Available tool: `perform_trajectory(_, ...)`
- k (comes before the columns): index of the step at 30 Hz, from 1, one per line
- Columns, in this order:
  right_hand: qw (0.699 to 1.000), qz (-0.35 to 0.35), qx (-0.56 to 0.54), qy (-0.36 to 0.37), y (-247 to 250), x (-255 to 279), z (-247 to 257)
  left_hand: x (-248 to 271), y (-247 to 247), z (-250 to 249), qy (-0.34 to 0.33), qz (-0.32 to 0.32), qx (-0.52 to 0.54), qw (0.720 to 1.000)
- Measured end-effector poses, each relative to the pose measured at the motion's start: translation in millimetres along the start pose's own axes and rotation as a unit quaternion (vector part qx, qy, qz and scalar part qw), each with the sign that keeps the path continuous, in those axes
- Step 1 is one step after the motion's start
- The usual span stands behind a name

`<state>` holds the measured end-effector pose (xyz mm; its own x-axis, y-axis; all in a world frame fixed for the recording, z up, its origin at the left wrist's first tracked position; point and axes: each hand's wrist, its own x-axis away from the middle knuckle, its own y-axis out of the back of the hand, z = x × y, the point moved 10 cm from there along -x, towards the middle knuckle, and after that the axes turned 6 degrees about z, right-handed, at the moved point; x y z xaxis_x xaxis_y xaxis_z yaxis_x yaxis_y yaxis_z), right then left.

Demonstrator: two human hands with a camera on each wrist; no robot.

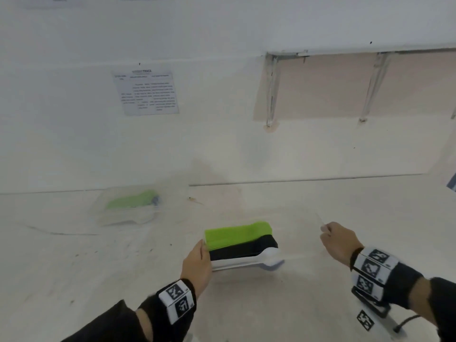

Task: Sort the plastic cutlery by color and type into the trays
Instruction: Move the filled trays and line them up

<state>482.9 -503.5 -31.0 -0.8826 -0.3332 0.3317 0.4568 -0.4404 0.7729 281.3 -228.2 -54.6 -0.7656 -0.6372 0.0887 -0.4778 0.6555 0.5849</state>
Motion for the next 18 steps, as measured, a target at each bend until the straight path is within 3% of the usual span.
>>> perform_trajectory(5, 0.999, 0.035, -0.009, -0.013, -29, 30, -24, 37, -3, 27, 0.0, 0.02, -0.024, 0.999)
perform_trajectory(11, 0.998, 0.048, -0.015, -0.027, -40, 44, -35, 57, -4, 21, -0.03, 0.044, -0.009, 0.999)
perform_trajectory(18, 0.997, 0.043, -0.038, -0.047, -38, 39, -30, 37, -4, 30, 0.054, 0.048, 0.09, 0.993)
